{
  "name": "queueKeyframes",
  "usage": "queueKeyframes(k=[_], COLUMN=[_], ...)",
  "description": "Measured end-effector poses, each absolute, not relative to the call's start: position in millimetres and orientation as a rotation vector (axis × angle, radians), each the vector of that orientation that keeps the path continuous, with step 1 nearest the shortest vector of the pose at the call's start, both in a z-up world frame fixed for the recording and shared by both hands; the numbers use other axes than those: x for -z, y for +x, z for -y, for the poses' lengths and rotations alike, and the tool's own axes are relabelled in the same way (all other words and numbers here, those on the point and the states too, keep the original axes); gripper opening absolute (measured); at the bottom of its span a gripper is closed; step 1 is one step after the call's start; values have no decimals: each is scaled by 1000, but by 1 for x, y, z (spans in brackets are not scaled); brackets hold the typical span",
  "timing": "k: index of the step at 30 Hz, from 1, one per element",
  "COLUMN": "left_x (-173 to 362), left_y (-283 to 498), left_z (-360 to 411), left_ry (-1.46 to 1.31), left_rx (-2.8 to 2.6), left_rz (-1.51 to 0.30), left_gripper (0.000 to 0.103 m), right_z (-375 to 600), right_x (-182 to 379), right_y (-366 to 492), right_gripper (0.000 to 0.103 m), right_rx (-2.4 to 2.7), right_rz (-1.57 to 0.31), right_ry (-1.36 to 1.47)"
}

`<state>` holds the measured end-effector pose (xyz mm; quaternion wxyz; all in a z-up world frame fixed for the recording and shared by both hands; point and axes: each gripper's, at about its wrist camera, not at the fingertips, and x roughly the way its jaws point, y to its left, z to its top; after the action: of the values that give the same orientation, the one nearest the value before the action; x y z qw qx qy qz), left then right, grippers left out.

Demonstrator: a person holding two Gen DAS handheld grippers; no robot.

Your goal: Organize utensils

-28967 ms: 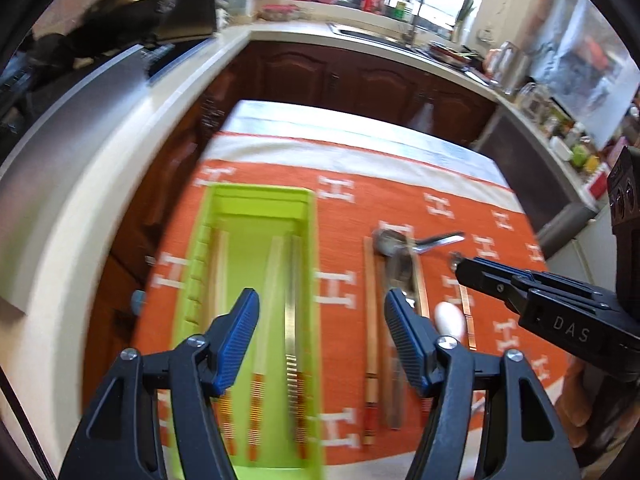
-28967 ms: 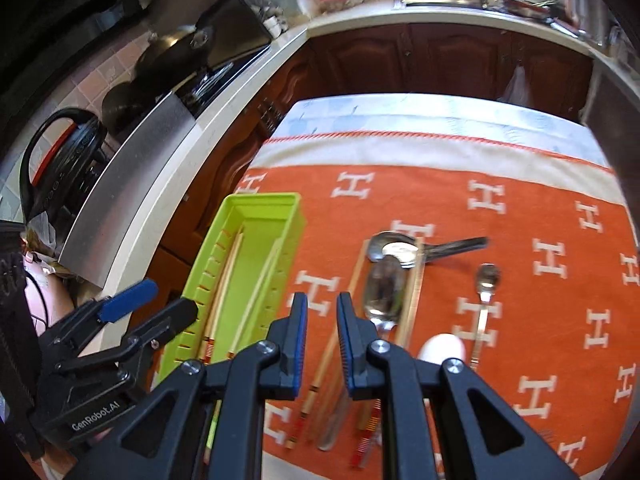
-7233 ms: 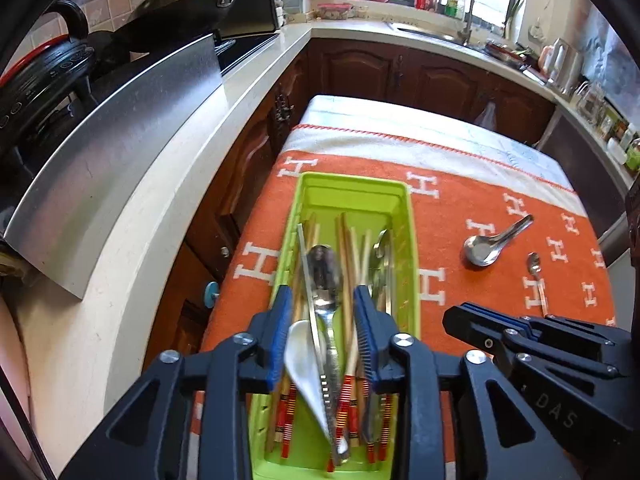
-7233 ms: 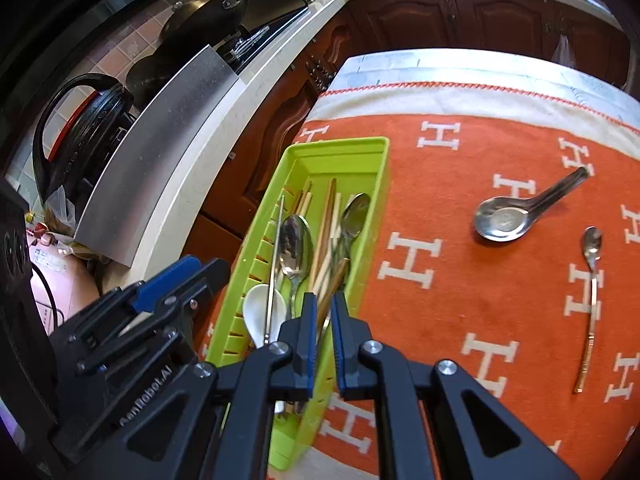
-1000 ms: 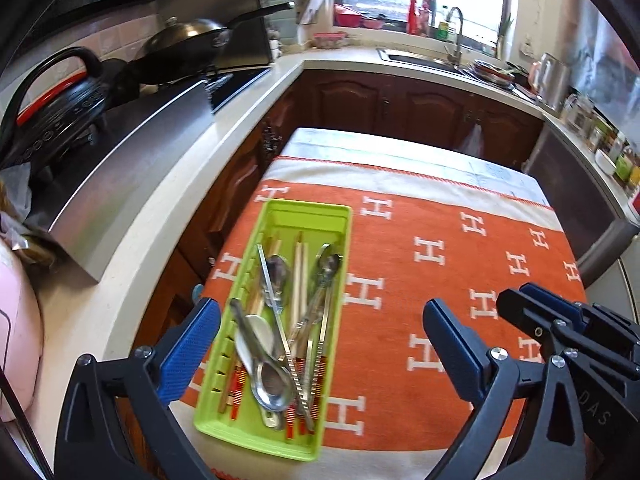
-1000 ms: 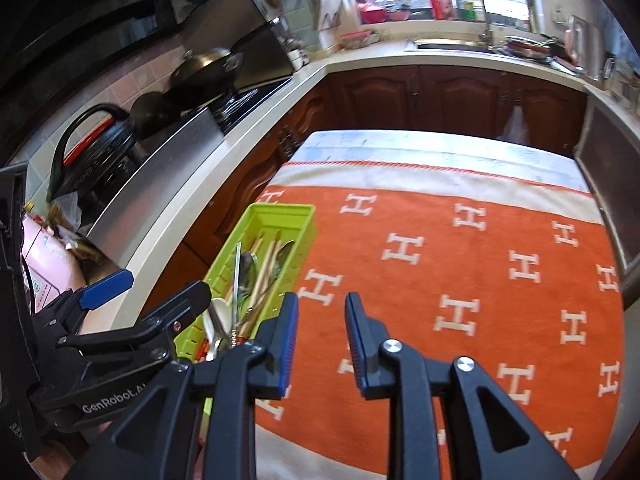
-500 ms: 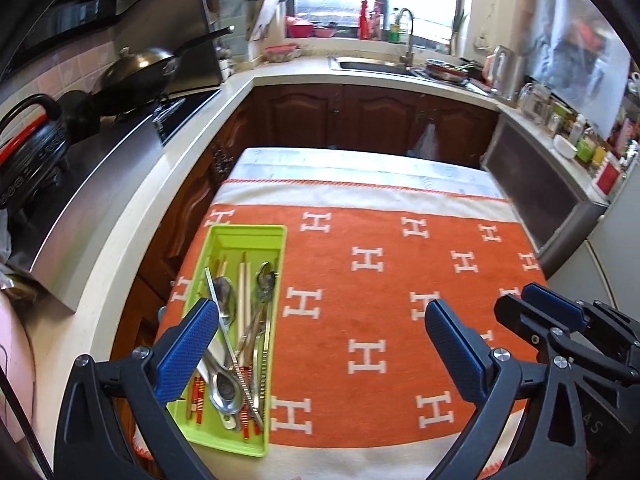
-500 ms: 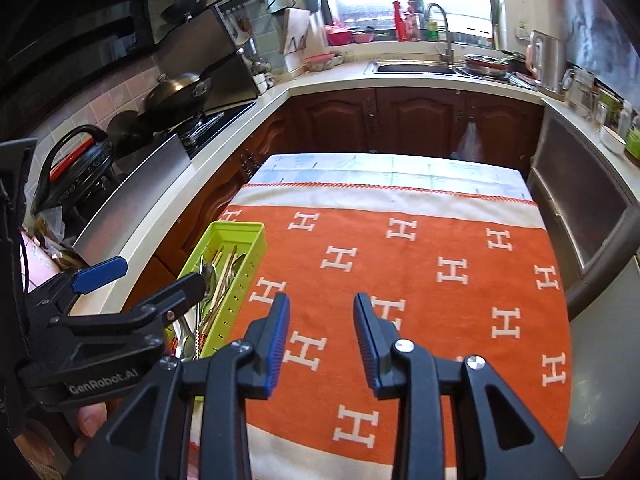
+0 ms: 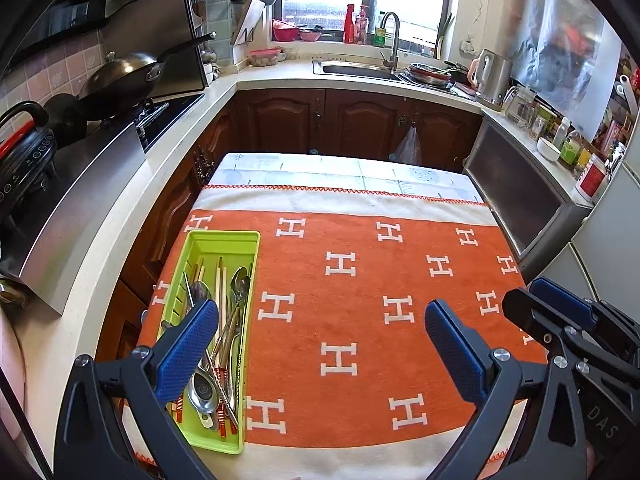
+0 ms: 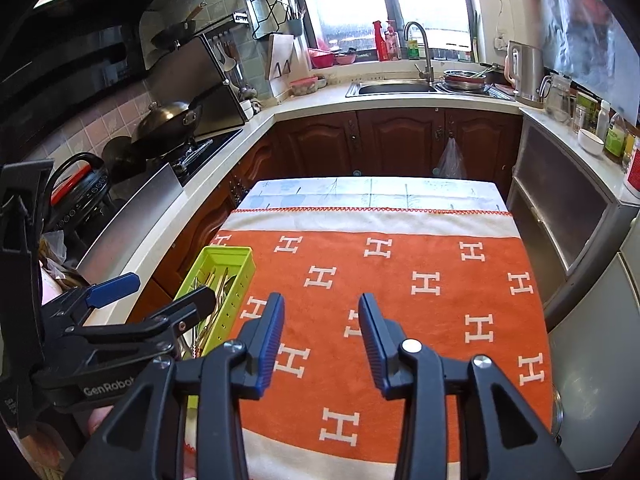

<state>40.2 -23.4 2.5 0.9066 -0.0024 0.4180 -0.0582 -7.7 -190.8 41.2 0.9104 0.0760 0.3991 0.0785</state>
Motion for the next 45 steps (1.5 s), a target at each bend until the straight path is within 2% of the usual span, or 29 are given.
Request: queueKeyframes(k=[45], left_x=[6], left_y=[39], left_z=[31], left_ry=[51], left_rx=[57], left_rz=[-866], left_gripper=[102], right_z=[192], right_x=[-23], right_y=[-9], right_gripper=[39], right_rx=[-106], right_rz=[-858], right_ry=[164])
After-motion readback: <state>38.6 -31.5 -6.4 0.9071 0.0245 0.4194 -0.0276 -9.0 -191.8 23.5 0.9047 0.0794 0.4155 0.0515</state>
